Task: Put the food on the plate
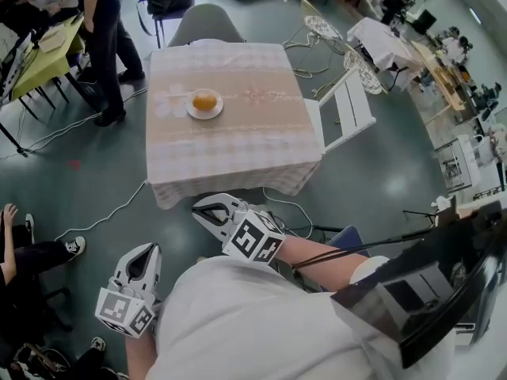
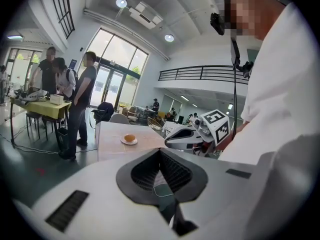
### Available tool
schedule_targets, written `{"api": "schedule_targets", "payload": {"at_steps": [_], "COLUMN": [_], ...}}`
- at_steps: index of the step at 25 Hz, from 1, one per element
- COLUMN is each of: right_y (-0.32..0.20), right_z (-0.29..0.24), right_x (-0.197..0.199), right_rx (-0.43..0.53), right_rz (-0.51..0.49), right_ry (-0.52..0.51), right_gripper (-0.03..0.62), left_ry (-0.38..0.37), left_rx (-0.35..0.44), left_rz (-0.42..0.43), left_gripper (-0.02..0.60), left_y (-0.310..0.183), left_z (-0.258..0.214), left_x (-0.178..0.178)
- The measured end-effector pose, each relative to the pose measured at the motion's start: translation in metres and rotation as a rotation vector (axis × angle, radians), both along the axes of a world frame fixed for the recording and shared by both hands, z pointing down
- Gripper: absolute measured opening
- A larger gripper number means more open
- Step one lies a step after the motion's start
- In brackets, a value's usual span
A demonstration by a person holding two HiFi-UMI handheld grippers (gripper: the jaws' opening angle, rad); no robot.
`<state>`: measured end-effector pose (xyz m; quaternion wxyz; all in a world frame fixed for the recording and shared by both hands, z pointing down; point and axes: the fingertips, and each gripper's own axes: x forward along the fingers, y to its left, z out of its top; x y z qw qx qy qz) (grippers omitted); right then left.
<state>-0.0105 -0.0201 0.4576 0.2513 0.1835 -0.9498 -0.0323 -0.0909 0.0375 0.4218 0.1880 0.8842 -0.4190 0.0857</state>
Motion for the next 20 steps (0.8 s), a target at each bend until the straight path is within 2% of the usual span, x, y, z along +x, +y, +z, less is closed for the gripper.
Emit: {"api": "schedule_targets", "payload": {"at_steps": [20], "right_y": [-0.0080], "right_z": [0.0061], "right_x": [0.0027], "right_rx": [0.003], "right_rz": [-0.014], "right_ry": [0.021], "right_gripper": [0.014], "left_ry": [0.021], "left_rx": [-0.019], "left_rz": [-0.014], "left_gripper": [0.009], "left_y": [-0.0085], "left_z": [0.0086], "left_x": [0.0012]}}
